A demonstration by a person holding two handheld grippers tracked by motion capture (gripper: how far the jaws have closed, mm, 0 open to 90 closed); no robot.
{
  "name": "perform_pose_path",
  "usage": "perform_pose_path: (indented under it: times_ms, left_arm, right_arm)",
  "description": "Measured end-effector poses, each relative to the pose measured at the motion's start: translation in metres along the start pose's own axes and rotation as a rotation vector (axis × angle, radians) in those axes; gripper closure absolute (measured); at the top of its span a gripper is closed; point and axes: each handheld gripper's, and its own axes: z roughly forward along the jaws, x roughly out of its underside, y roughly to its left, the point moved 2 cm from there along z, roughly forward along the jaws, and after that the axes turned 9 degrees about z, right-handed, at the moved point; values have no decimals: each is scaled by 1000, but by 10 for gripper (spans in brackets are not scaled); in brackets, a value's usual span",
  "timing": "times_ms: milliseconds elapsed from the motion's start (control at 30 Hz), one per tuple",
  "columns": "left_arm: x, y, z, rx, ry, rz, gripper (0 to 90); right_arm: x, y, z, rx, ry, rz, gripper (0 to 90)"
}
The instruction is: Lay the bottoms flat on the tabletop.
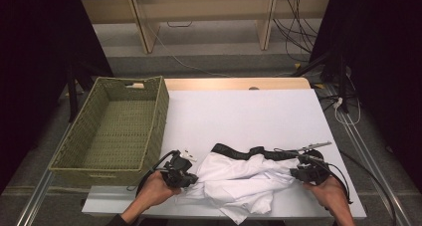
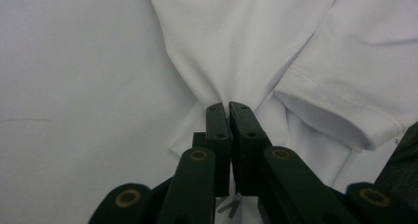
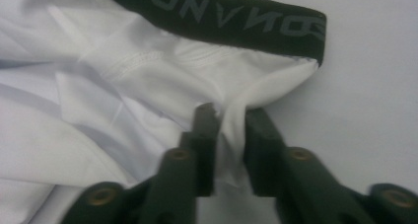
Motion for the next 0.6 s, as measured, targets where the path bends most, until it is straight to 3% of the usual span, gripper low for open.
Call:
perform_pose_path:
  times_ms: [100, 167, 233, 300, 600]
  left_arm:
    - [-9, 6, -2, -28, -41, -41, 730]
    - [-16, 11, -2, -58, -61, -71, 634]
    - [-24, 16, 2, -58, -68, -99, 545]
    - [-32, 20, 8, -56, -68, -124, 511]
    - [-58, 38, 35, -79, -40, -189, 423]
  right_arm:
    - [-4, -6, -4, -2, -43, 39, 478]
    - [-7, -11, -8, 22, -95, 75, 383]
    - [-13, -16, -16, 29, -165, 111, 363]
    - [-17, -21, -18, 30, -179, 124, 362]
    - [-29, -28, 2, 31, -121, 131, 380]
